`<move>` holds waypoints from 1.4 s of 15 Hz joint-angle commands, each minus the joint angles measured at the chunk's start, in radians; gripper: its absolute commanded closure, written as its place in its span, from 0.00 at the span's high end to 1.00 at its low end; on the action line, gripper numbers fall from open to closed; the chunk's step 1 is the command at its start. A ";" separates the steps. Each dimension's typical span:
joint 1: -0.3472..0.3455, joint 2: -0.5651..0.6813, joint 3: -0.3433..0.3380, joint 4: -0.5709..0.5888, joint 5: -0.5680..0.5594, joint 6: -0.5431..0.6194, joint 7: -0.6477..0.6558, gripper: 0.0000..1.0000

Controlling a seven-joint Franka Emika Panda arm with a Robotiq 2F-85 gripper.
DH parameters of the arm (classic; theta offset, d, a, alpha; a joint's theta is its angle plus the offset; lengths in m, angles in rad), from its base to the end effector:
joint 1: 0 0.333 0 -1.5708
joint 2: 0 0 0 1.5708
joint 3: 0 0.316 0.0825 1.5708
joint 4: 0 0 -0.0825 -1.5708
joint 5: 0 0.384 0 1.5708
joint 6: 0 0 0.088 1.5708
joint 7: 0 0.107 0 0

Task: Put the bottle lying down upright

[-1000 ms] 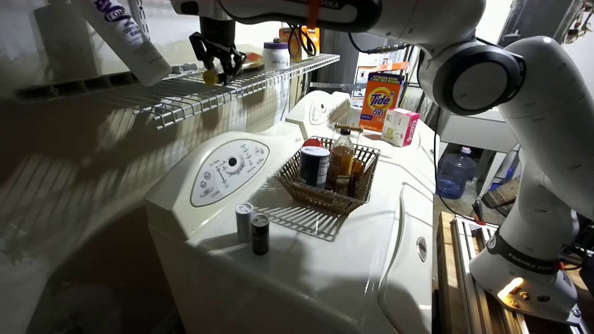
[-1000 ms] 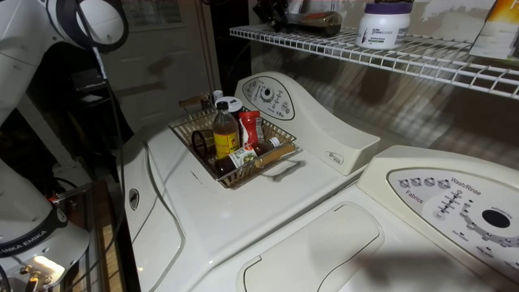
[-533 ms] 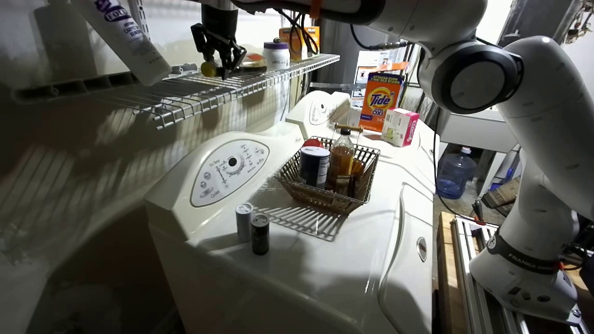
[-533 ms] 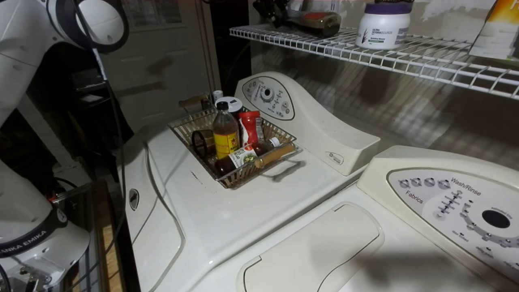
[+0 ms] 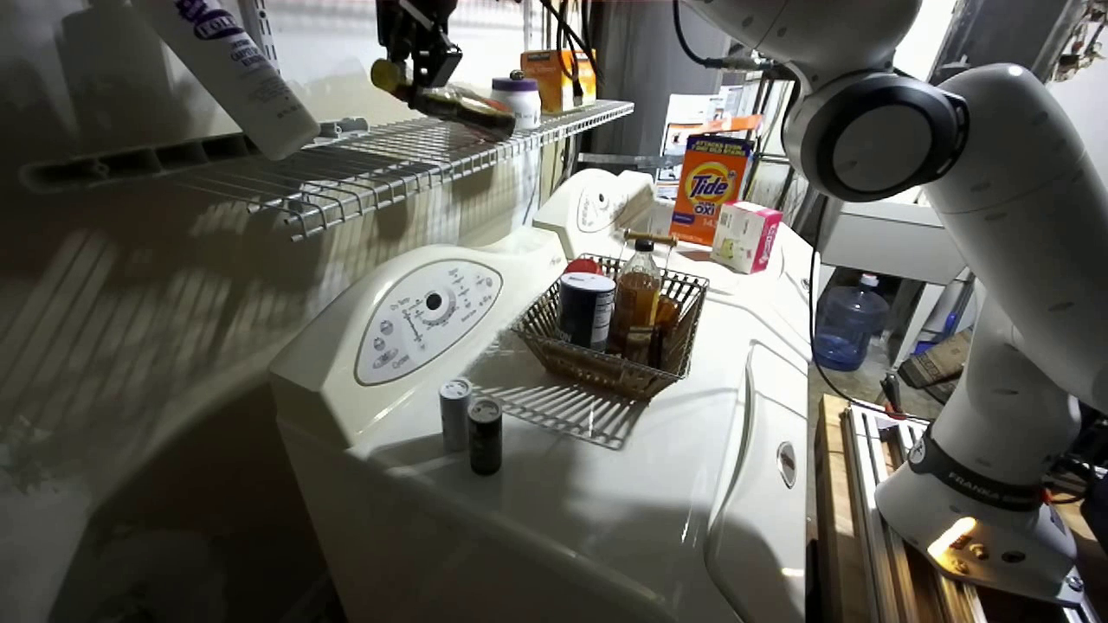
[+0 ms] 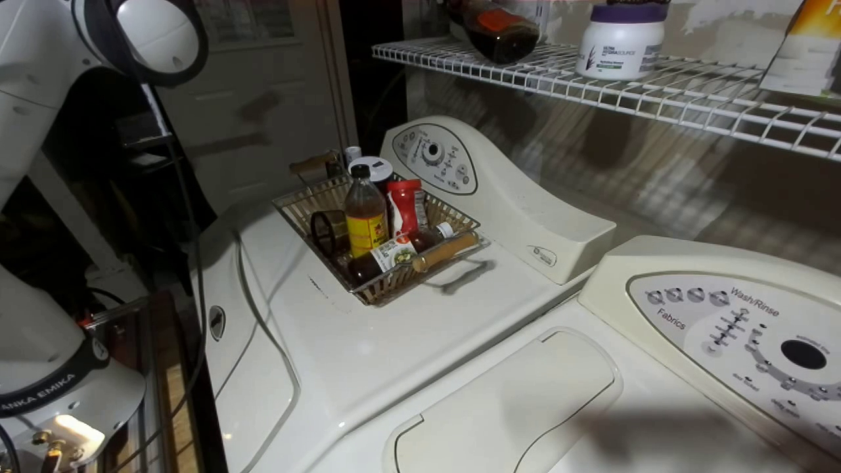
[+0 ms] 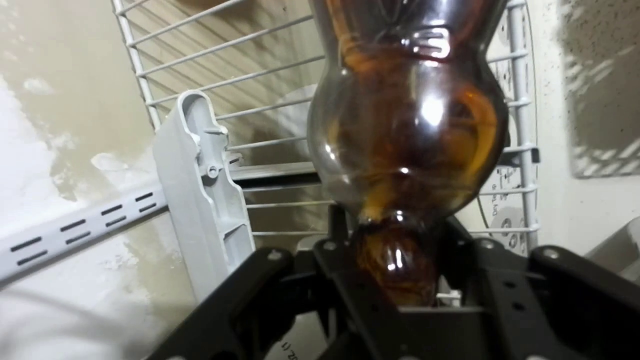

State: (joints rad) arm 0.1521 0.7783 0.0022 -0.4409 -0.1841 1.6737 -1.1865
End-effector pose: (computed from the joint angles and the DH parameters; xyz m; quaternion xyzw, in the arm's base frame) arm 0.7323 0.0949 0.6538 0.7676 0.5935 0.1504 0.1894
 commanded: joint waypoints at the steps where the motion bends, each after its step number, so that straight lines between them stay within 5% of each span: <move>1: -0.027 -0.028 0.021 -0.007 0.066 0.029 0.127 0.19; 21: -0.093 -0.036 0.057 -0.003 0.160 0.316 0.680 0.19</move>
State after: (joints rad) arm 0.0671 0.7559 0.0487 -0.4440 -0.0477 1.9218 -0.5811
